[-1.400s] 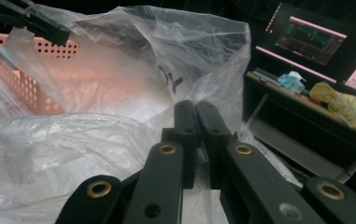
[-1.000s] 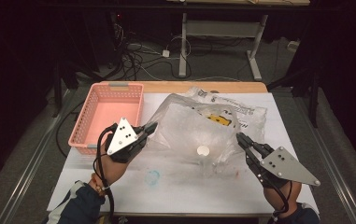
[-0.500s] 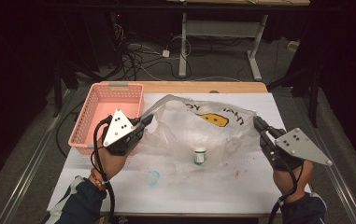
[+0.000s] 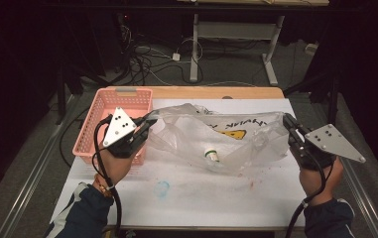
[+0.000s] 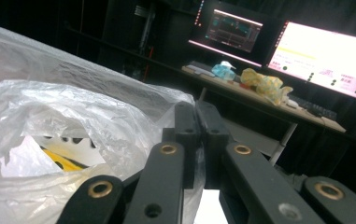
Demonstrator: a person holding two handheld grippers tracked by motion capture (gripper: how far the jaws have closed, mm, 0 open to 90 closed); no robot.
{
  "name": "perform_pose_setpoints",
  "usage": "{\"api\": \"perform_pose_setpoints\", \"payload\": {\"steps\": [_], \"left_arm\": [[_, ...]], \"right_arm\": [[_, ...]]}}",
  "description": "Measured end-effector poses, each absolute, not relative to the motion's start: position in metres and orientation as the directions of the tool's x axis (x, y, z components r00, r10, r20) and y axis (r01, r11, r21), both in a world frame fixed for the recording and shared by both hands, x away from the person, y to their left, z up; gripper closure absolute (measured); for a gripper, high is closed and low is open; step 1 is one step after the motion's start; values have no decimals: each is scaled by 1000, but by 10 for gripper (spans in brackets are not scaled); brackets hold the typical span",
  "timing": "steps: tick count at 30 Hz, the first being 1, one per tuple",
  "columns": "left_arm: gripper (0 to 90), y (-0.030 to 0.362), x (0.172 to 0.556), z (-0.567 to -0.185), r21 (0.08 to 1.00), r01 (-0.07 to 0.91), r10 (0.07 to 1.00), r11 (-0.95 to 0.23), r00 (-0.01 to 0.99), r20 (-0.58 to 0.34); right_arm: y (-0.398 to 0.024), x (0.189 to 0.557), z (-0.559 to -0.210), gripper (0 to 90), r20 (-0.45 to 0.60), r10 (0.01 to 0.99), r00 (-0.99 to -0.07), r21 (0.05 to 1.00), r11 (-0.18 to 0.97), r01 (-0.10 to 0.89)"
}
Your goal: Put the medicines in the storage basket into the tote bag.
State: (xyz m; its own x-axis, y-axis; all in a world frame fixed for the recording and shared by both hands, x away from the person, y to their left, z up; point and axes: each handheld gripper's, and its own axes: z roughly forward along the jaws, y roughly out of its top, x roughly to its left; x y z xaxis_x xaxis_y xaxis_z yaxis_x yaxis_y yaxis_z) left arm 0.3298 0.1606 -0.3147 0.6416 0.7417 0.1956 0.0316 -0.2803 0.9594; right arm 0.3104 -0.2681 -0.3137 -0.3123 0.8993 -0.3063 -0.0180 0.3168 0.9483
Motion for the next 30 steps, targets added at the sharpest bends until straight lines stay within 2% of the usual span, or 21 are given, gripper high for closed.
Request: {"api": "perform_pose_setpoints", "payload": {"steps": [30], "left_arm": [[866,166,287,-256,969,-137,735,-208,631,247]], "right_arm": [[-255,306,-287,898,-315,891,-327,949,306,-80]]}}
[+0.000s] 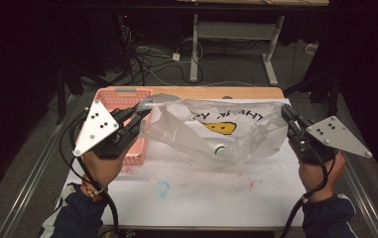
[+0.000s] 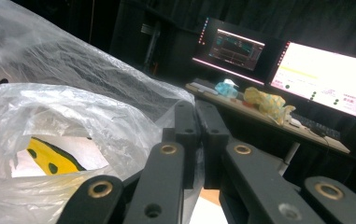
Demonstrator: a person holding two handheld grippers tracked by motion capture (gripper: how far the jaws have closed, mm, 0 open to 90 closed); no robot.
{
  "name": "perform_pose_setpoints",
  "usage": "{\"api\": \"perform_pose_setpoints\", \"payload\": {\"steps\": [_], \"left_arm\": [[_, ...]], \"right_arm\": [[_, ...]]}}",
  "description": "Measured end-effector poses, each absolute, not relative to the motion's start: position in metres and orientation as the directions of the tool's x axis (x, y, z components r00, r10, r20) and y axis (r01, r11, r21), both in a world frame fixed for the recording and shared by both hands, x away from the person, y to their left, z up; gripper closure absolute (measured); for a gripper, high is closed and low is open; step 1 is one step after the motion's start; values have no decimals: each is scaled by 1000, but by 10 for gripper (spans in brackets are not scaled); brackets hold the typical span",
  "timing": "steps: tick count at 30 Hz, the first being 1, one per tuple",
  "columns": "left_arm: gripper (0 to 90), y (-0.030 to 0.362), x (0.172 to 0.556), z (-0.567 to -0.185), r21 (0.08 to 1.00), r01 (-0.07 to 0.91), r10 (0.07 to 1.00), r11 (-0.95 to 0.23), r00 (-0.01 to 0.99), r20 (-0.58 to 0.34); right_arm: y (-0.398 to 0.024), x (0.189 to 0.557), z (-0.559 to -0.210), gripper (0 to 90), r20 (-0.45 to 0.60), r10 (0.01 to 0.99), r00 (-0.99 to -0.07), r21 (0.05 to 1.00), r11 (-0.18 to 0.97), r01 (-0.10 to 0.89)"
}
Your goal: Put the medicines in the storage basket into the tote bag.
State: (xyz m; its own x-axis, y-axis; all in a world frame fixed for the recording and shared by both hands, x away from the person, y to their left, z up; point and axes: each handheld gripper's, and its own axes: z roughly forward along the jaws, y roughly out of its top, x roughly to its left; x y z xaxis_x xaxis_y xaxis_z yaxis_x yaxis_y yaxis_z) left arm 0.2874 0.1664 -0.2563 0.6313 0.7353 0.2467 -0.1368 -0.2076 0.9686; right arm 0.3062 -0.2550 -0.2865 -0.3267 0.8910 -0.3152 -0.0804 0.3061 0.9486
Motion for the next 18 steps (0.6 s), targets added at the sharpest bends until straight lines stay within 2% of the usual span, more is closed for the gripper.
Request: {"api": "perform_pose_setpoints", "payload": {"steps": [7,18], "left_arm": [[866,166,276,-249,964,-171,724,-206,636,267],[866,160,296,-272,967,-104,714,-232,657,242]], "right_arm": [[-250,300,-280,898,-312,882,-352,950,296,-99],[-243,309,-292,898,-318,875,-365,947,313,-73]]}}
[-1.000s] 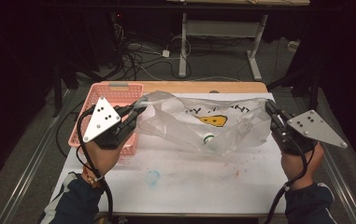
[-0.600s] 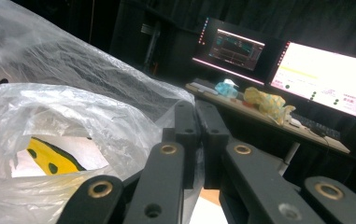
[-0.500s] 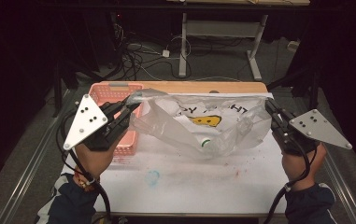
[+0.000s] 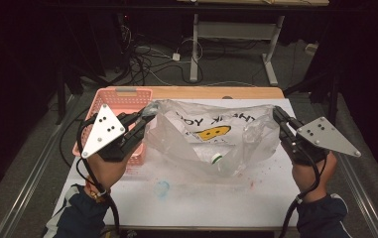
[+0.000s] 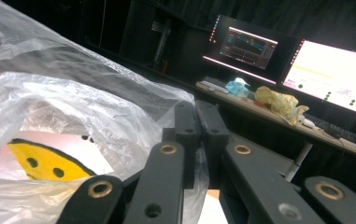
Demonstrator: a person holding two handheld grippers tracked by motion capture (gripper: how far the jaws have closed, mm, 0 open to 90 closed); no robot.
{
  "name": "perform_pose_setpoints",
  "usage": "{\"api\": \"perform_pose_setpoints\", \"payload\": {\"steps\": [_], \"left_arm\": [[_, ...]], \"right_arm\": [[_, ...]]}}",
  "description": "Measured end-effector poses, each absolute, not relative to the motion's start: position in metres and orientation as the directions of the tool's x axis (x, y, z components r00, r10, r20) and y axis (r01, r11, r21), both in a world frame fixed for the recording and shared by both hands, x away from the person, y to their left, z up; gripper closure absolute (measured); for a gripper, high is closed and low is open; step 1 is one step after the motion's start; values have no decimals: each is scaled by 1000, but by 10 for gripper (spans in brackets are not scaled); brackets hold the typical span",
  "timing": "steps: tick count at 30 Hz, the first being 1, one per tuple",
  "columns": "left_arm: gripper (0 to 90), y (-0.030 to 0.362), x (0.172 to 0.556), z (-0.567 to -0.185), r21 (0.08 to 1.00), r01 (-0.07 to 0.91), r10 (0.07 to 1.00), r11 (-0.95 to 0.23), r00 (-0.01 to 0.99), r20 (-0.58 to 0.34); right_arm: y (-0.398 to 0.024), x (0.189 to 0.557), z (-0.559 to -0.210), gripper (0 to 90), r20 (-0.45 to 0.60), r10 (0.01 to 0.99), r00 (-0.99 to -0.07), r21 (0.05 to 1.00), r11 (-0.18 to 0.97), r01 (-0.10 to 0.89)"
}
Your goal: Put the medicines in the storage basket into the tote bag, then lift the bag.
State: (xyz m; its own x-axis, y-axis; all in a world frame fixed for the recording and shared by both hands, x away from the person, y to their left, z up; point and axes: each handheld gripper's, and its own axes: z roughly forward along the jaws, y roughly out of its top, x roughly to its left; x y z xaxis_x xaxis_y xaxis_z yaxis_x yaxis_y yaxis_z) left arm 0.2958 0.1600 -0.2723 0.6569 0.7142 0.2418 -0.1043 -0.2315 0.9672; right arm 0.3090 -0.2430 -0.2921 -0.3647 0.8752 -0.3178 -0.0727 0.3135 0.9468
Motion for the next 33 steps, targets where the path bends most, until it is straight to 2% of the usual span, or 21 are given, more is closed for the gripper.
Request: {"api": "perform_pose_setpoints", "payload": {"steps": [10,20,26,29,33], "left_arm": [[865,168,299,-258,967,-113,721,-227,648,245],[865,162,304,-273,965,-99,712,-241,658,245],[865,171,304,-255,969,-120,729,-217,641,243],[865,168,302,-248,962,-137,722,-236,637,268],[839,161,305,-259,956,-124,712,-266,643,282]], "right_arm": [[-247,311,-283,898,-318,882,-348,947,312,-72],[-245,313,-288,898,-324,878,-352,944,323,-64],[-250,311,-281,898,-332,879,-342,942,329,-68],[-251,310,-274,898,-338,880,-335,940,331,-78],[-248,313,-277,898,-341,874,-347,939,337,-72]]}}
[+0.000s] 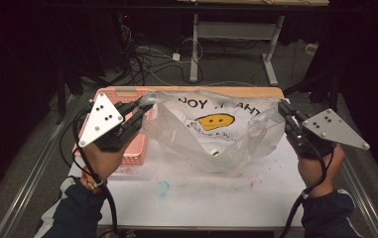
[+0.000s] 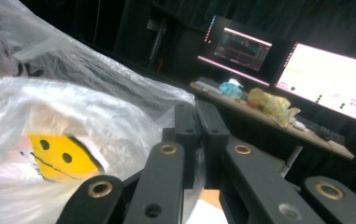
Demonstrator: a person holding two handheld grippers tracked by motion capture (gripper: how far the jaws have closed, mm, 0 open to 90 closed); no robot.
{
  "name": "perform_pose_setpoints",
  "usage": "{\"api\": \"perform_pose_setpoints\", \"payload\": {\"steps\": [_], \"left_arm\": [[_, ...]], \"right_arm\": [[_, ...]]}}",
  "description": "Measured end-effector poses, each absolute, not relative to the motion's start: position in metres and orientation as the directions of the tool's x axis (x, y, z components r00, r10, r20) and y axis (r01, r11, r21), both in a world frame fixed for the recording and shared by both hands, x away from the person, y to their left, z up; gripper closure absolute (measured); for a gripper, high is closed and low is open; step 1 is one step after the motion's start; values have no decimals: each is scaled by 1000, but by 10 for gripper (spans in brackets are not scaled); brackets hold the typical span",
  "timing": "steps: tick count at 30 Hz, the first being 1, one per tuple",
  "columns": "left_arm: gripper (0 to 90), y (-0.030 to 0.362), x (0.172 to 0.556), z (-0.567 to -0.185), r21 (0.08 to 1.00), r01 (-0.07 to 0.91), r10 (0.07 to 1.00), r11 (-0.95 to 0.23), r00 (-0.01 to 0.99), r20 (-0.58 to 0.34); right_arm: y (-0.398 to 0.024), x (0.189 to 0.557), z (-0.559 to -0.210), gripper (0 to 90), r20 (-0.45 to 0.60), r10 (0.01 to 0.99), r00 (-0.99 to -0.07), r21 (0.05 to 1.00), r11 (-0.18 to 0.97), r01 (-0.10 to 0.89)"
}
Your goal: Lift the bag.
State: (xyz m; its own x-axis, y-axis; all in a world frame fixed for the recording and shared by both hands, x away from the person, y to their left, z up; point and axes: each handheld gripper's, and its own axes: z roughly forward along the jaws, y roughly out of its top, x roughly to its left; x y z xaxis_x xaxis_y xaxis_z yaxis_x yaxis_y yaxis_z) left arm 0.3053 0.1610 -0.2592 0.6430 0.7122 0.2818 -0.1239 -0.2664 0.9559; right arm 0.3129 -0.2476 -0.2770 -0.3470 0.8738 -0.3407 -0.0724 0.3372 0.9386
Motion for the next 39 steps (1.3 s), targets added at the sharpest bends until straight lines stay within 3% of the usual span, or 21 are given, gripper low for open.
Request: {"api": "perform_pose_setpoints", "payload": {"steps": [19,22,27,30,34,39], "left_arm": [[781,162,319,-332,919,21,663,-394,699,268],[675,167,315,-332,931,17,667,-366,702,249],[487,175,294,-310,951,-43,670,-305,700,247],[414,180,276,-296,952,-93,664,-291,697,271],[335,181,258,-283,945,-122,640,-304,708,298],[273,184,248,-279,933,-155,622,-325,708,334]], "right_arm": [[-248,325,-326,898,-336,847,-413,917,395,62],[-251,327,-333,898,-321,848,-423,917,390,86],[-251,312,-325,877,-323,836,-444,924,380,43],[-250,300,-315,806,-319,823,-470,927,374,25],[-245,284,-304,583,-327,818,-473,932,362,-18],[-239,271,-297,409,-338,803,-491,933,356,-59]]}}
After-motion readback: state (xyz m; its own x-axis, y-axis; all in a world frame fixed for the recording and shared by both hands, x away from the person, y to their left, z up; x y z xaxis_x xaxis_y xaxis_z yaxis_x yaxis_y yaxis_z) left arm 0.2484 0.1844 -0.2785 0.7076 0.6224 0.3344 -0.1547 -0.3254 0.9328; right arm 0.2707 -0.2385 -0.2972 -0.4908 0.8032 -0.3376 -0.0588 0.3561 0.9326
